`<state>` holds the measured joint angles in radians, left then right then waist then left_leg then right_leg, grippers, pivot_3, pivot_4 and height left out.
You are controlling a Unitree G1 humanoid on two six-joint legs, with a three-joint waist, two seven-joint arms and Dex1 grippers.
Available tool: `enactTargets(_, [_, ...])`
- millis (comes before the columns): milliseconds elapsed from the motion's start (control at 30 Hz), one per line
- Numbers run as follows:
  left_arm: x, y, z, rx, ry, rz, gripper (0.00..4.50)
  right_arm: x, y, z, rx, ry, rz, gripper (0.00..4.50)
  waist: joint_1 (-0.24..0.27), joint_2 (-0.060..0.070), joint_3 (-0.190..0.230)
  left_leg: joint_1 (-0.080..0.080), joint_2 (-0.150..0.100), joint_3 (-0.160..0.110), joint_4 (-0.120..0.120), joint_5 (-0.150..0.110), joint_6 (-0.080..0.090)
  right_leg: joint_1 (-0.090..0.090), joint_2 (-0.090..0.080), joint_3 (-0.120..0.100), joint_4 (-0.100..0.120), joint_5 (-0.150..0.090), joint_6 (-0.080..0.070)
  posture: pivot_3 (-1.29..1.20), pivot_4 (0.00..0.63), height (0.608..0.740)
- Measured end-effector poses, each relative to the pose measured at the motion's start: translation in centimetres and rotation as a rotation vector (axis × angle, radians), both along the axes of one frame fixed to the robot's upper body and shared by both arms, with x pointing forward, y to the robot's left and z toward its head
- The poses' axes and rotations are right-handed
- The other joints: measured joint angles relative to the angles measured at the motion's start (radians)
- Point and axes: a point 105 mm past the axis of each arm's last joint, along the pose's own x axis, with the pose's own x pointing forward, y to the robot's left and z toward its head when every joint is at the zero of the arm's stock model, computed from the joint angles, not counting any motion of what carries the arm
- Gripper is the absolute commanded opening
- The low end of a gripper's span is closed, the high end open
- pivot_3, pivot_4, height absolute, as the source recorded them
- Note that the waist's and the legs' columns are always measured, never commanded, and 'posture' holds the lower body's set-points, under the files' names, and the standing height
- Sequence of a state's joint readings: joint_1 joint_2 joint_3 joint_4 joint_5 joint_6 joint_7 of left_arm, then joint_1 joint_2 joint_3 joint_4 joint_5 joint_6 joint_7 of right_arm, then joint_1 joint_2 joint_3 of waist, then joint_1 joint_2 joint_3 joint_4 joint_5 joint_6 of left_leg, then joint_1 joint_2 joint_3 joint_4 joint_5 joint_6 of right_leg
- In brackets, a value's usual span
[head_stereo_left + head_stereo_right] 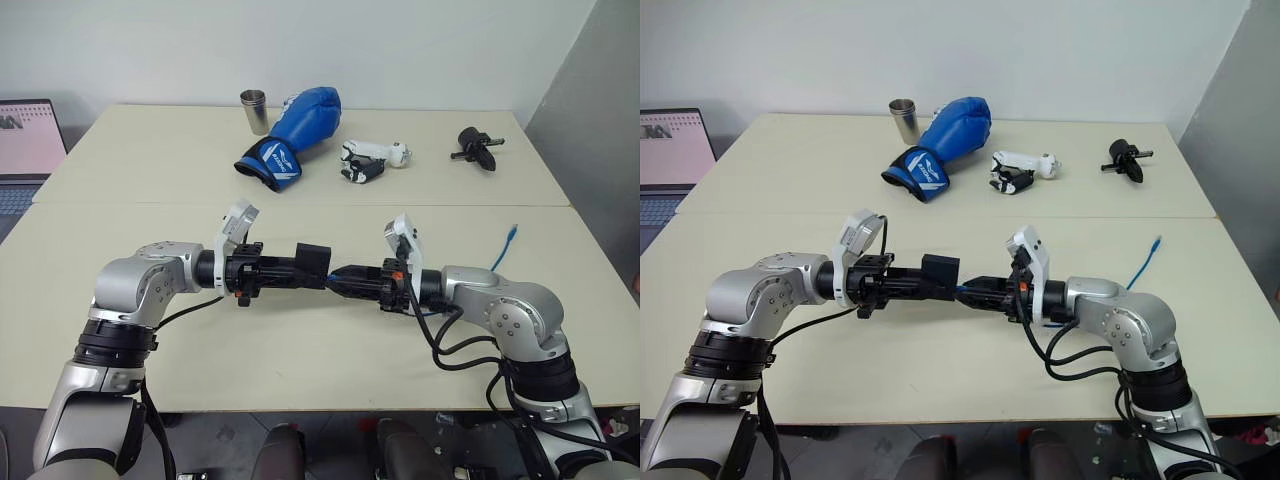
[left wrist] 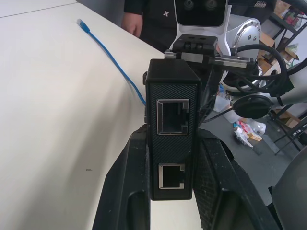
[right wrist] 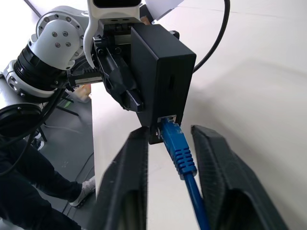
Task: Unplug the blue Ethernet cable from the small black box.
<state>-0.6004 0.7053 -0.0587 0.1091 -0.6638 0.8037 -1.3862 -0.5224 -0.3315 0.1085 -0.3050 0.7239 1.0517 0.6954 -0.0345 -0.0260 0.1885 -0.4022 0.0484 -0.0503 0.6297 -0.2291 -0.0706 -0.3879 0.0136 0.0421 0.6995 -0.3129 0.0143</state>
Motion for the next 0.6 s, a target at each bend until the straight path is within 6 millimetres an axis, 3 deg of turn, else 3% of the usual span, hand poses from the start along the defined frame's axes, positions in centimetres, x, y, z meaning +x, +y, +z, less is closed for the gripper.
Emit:
enactTargets(100, [0.0, 0.04, -0.02, 0.001, 0.001, 0.001, 0.8, -0.05, -0.05, -0.01, -0.001, 0.002, 0.004, 0.14, 0.0, 0.0, 0.0, 0.0, 0.0, 0.0, 0.0, 0.0, 0.0, 0.0, 0.0, 0.0, 0.0, 0.0, 0.0, 0.0, 0.15, 0.74])
enactTargets(600, [-0.92, 0.2, -0.05, -0.004, 0.022, -0.052, 0.8, -0.92, -0.1, -0.03, 0.012, 0.069, 0.073, 0.09, 0.0, 0.0, 0.0, 0.0, 0.0, 0.0, 0.0, 0.0, 0.0, 0.0, 0.0, 0.0, -0.001, 0.0, 0.0, 0.0, 0.15, 0.74])
